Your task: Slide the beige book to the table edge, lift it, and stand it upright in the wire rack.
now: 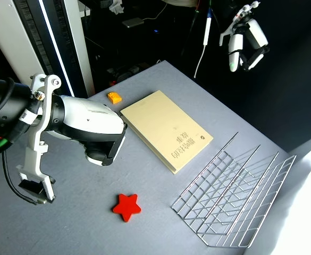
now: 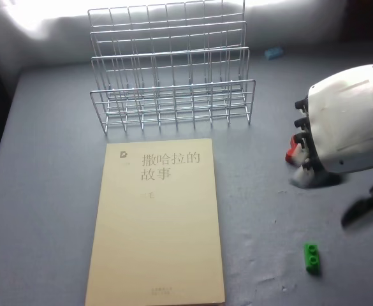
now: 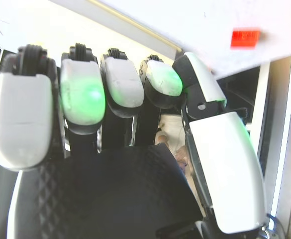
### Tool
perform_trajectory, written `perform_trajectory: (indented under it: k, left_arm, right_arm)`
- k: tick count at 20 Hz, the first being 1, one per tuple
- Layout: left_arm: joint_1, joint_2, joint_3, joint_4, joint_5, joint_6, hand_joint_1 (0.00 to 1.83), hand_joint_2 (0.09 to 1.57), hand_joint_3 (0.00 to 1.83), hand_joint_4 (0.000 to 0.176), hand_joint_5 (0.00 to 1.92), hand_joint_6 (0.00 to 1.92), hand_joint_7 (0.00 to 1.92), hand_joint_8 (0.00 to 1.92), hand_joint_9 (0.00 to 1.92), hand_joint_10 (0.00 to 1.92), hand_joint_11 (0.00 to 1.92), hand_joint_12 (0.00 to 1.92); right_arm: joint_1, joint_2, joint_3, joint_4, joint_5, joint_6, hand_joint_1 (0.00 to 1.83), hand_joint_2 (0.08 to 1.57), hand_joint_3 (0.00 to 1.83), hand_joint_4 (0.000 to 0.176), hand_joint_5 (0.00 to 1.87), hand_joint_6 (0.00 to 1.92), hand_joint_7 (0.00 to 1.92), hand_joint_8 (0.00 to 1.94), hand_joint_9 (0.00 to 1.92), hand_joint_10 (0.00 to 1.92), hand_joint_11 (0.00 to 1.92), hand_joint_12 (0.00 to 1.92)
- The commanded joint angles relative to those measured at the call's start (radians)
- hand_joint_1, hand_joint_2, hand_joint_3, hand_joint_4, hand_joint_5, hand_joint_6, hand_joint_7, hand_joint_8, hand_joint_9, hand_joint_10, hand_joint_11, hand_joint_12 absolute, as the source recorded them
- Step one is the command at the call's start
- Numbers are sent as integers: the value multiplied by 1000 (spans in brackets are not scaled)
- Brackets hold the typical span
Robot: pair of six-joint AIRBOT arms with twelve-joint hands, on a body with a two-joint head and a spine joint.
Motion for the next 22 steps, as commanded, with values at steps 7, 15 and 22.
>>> perform_trajectory:
  k: [7, 15, 22]
  left_arm:
    - [-2, -47, 87, -29, -96, -12, 137, 1150, 3, 0, 294, 0, 287, 2, 297, 4, 0, 721]
    - [-34, -42, 60, 42, -96, -16, 78, 1146, 5, 0, 253, 3, 273, 4, 263, 11, 0, 532]
    - [-112, -18, 22, 118, -94, -14, 122, 1164, 0, 0, 273, 2, 271, 5, 279, 9, 0, 672]
  right_arm:
    - [3, -15, 6, 52, 9, 18, 61, 1078, 0, 0, 246, 3, 241, 5, 228, 9, 0, 696]
    - [-2, -7, 1, -73, 41, 154, 84, 1086, 1, 0, 242, 2, 250, 2, 200, 1, 0, 529]
    - [-67, -25, -13, -86, 1, 226, 131, 1091, 0, 0, 283, 8, 285, 8, 259, 7, 0, 668]
